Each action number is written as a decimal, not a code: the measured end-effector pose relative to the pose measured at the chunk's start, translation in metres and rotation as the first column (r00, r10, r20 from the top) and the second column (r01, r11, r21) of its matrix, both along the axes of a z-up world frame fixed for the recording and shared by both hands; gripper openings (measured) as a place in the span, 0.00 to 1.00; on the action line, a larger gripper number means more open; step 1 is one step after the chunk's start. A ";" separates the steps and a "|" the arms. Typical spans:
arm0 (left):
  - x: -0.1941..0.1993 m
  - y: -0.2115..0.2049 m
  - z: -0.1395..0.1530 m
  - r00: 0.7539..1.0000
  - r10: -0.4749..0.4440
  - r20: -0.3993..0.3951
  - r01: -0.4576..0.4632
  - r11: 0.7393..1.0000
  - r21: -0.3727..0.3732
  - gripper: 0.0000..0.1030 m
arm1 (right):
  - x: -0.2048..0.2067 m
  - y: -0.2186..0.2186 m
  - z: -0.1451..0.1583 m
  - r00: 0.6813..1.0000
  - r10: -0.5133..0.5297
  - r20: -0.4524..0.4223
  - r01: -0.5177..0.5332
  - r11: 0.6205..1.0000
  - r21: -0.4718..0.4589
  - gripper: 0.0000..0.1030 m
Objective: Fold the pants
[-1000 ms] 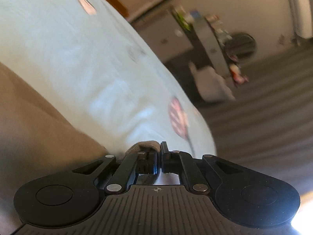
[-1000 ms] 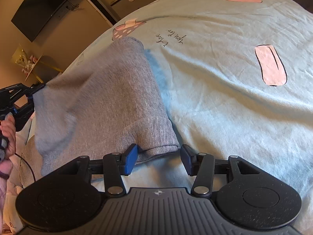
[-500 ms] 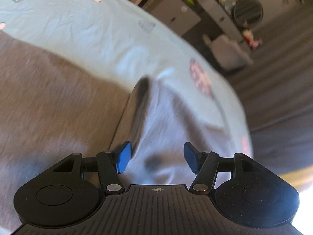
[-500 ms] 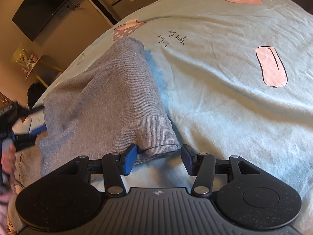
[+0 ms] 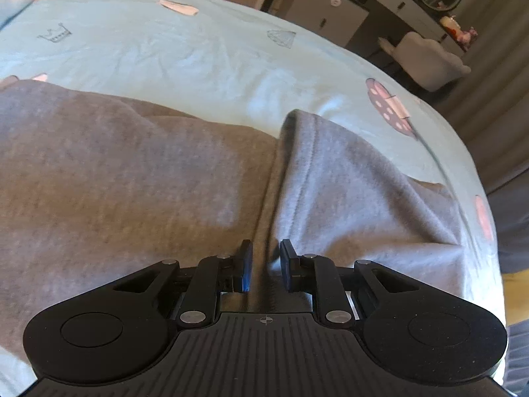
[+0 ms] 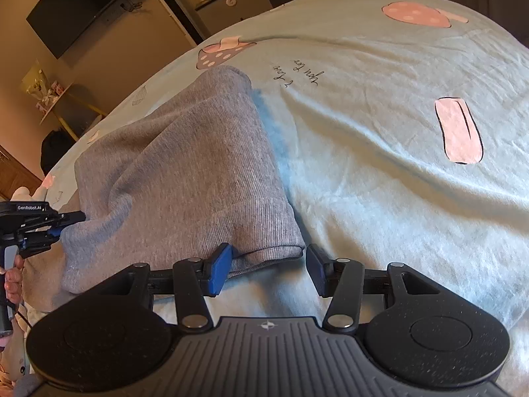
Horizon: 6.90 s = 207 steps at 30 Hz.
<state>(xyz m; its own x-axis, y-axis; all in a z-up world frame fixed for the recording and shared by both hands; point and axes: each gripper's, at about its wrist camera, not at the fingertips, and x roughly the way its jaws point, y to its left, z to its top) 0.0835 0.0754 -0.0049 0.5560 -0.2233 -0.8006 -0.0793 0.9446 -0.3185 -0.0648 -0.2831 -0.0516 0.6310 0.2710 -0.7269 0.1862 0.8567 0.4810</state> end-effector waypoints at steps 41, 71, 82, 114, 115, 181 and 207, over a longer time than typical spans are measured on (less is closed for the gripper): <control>-0.152 0.218 0.014 0.771 0.634 0.060 -0.566 0.726 -0.390 0.87 | 0.013 0.029 0.009 0.992 0.050 0.118 -0.059 0.996 0.068 0.51; -0.128 0.278 -0.029 0.753 0.648 0.113 -0.511 0.684 -0.520 0.38 | 0.019 0.035 0.005 0.993 0.044 0.105 -0.052 0.996 0.071 0.61; -0.097 0.234 0.023 0.813 0.558 0.165 -0.515 0.822 -0.241 0.22 | 0.014 0.032 0.008 0.992 0.038 0.122 -0.048 0.995 0.083 0.62; -0.111 0.023 -0.005 0.973 0.189 0.130 -0.200 0.977 0.074 0.92 | 0.113 0.060 -0.005 0.992 0.121 0.043 -0.126 0.860 0.494 0.79; -0.105 0.025 -0.009 0.971 0.209 0.119 -0.216 0.975 0.046 0.92 | 0.118 0.062 -0.014 0.995 0.097 0.033 -0.100 0.835 0.542 0.79; -0.057 -0.010 0.012 0.998 0.053 0.042 -0.058 0.990 0.132 0.90 | 0.106 0.048 0.045 0.968 0.117 0.223 -0.137 0.987 0.080 0.38; -0.041 -0.057 0.002 0.998 -0.069 0.009 0.064 0.963 0.261 0.90 | 0.075 0.018 0.033 0.980 0.057 0.188 -0.053 0.998 -0.027 0.55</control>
<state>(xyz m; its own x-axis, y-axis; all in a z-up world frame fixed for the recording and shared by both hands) 0.0429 0.0186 -0.0028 0.5620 -0.0451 -0.8259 -0.0101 0.9981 -0.0614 0.0107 -0.2653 -0.0186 0.7423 0.2941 -0.6020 0.0462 0.8739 0.4838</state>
